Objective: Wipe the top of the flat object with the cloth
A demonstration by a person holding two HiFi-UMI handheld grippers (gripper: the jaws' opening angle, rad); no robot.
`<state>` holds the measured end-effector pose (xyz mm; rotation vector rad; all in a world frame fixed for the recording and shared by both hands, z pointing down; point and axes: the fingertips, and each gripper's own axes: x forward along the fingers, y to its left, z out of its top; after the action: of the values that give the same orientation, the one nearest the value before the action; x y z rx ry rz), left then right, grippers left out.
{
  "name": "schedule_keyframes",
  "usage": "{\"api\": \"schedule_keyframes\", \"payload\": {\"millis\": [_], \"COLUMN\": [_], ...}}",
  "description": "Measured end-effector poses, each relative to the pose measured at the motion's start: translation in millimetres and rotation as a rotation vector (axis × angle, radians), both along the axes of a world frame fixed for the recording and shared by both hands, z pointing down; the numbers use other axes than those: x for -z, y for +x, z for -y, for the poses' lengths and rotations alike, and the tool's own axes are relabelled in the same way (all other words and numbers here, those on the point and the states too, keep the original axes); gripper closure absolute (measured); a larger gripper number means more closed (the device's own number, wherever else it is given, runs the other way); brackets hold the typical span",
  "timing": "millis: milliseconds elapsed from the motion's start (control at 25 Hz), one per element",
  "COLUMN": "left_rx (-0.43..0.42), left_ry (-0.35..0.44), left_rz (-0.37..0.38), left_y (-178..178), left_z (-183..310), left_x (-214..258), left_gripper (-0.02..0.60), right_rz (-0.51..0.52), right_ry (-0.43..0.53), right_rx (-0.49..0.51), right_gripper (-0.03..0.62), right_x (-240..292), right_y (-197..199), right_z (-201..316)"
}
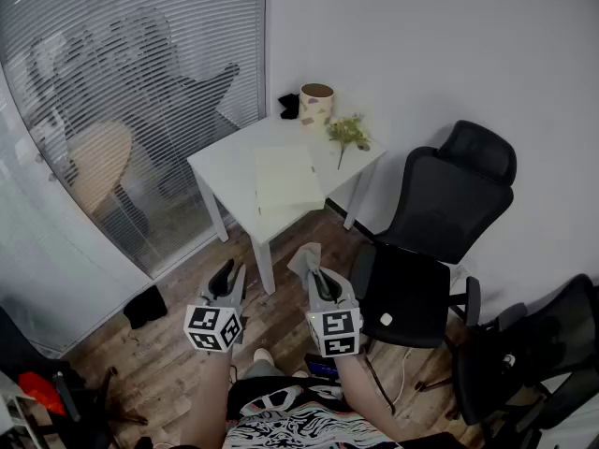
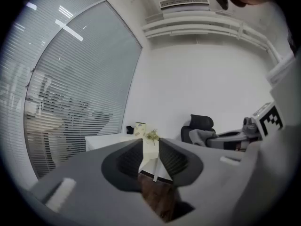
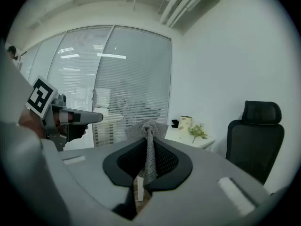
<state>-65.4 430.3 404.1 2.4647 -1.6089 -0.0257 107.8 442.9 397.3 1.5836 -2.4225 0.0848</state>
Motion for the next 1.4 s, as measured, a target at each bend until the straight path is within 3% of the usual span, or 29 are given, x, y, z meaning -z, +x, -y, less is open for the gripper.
{"api": "schedule_keyframes", "payload": {"millis": [400, 640, 880, 1040, 1400], "left_rx": [-0.005, 0.017, 0.048, 0.025, 0.014], "left_ry": [-0.002, -0.029, -0.059, -0.078, -0.100], "left_rz": [-0.002, -0.009, -0.076, -0.012, -0.025], "left_y": [1, -5, -15, -9, -23], "left_z": [12, 14, 34, 68, 225], "left_x": [-2, -8, -22, -38, -70], "left_gripper": [0.434, 0.433, 0.433, 0.423, 0.423], "right_rz": [-0.010, 0.017, -0.009, -0.025, -0.061], "right_ry": [-0.008, -0.042, -0.061, -0.083, -0.144], "right_rx": [-0.016, 0.037, 0.069, 0.081, 0.034], "right_gripper": [0.576, 0.574, 0.574, 0.574, 0.574], "right_x": [-8, -16, -32, -47, -85], "right_y": [3, -5, -16, -19, -24], "right_z": [6, 11, 28, 61, 215]}}
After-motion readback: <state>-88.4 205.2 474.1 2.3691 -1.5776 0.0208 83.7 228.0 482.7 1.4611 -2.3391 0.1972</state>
